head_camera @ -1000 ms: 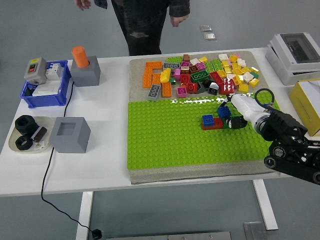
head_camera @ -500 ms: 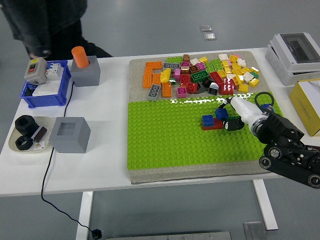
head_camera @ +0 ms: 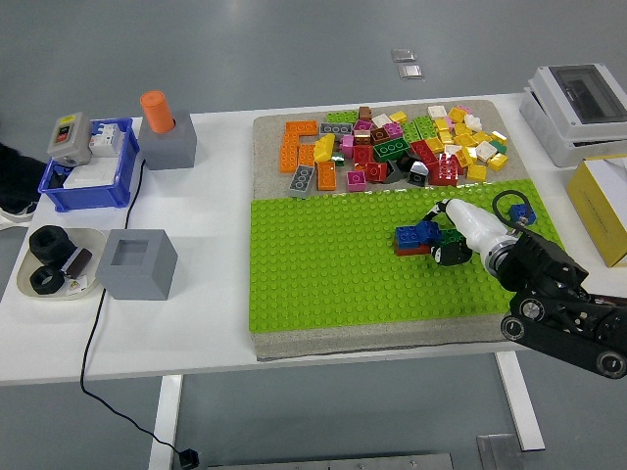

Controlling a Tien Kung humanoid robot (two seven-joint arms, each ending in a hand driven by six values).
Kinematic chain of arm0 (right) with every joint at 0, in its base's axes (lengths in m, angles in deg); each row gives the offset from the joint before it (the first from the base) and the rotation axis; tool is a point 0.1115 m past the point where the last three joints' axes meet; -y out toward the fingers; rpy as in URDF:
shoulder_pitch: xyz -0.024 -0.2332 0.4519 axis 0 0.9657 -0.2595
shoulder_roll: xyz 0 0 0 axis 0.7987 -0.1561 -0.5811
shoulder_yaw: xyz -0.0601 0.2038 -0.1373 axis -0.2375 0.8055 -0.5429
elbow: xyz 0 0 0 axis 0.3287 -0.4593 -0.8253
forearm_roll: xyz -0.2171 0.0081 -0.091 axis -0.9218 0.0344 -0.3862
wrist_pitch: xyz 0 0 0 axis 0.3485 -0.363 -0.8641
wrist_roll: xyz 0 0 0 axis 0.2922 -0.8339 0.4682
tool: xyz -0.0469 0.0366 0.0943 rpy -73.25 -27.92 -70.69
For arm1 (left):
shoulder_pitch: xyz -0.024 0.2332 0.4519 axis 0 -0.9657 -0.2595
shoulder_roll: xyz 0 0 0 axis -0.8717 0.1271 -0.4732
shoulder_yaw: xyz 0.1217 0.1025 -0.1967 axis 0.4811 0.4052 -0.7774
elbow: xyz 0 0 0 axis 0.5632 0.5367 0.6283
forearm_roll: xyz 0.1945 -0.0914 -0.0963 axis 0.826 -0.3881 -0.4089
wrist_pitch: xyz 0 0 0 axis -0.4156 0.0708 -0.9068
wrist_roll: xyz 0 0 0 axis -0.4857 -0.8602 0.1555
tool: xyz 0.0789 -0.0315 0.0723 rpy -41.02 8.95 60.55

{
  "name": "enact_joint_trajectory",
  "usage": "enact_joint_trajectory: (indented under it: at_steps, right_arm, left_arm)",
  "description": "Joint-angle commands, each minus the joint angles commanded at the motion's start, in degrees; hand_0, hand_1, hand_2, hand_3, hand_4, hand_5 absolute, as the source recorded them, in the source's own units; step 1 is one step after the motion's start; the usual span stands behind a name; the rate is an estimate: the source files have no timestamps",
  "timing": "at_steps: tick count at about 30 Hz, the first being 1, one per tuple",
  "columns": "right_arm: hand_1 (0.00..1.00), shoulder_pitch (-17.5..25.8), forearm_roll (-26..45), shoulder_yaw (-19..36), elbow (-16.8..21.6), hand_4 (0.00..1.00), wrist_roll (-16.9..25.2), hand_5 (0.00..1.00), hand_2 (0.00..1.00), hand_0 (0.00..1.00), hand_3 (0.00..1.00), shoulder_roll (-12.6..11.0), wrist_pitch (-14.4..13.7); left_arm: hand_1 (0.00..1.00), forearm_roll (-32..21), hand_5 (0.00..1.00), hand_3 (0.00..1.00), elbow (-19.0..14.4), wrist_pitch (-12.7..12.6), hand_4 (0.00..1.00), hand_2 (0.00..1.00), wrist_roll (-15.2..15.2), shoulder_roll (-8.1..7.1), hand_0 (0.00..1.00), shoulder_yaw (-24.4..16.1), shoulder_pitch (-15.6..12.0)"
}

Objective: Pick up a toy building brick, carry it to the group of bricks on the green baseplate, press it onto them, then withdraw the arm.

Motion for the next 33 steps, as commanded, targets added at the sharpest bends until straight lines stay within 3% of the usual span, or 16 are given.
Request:
enact_joint_trajectory:
  at_steps: [33]
  right_arm:
    - [0.968,-1.15,-0.19,-2.60,-1.13,0.546,0.96,0.002,0.934,0.998,0.552,-0.05,-0.52]
  left_arm:
    - [0.899,0.35,0.486,0.647,-0.02,0.05,0.929,0.871,-0.04,-0.09,0.856,-0.13,-0.01]
